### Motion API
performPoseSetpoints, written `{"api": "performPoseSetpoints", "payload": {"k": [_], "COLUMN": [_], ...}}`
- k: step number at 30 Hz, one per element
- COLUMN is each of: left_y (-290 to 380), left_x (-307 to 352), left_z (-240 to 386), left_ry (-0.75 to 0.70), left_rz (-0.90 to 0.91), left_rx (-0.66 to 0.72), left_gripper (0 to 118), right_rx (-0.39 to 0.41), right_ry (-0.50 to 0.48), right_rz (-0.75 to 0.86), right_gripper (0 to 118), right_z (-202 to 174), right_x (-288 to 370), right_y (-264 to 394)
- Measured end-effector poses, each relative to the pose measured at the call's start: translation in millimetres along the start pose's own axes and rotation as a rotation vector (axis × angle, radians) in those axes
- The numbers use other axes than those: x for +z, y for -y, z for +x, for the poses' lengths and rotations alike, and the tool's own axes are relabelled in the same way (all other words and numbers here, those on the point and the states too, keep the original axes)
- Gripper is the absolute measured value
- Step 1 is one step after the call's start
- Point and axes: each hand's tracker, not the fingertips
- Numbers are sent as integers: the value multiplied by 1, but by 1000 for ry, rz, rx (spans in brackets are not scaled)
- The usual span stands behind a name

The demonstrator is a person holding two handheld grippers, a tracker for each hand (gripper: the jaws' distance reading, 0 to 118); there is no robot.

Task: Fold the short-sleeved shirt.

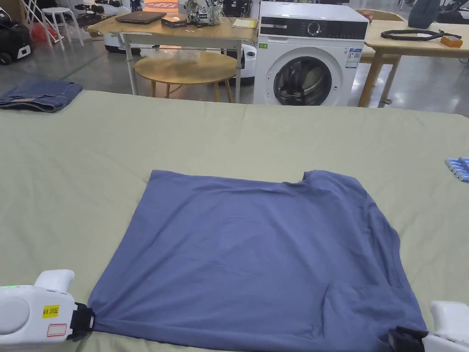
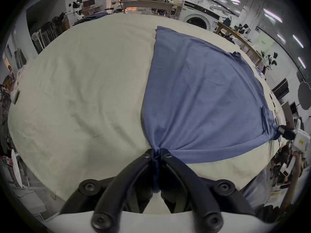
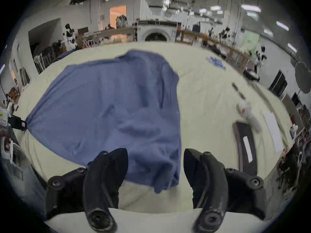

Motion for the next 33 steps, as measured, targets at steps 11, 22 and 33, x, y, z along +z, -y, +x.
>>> {"api": "performPoseSetpoints", "payload": {"k": [11, 22, 33], "left_y": [3, -64, -179], "left_x": [2, 37, -22], "left_z": [1, 15, 24], "left_ry": [13, 72, 27], "left_rz": [14, 185, 205], "left_rx": [9, -15, -17], "left_gripper": [0, 0, 0], "right_rx": [11, -35, -80], "right_ry": [-54, -81, -77], "right_rz": [-25, 129, 124], "right_gripper": [6, 6, 6], "right_z": [-12, -10, -9], "right_x": [-12, 31, -41], "right_y": [8, -60, -166]}}
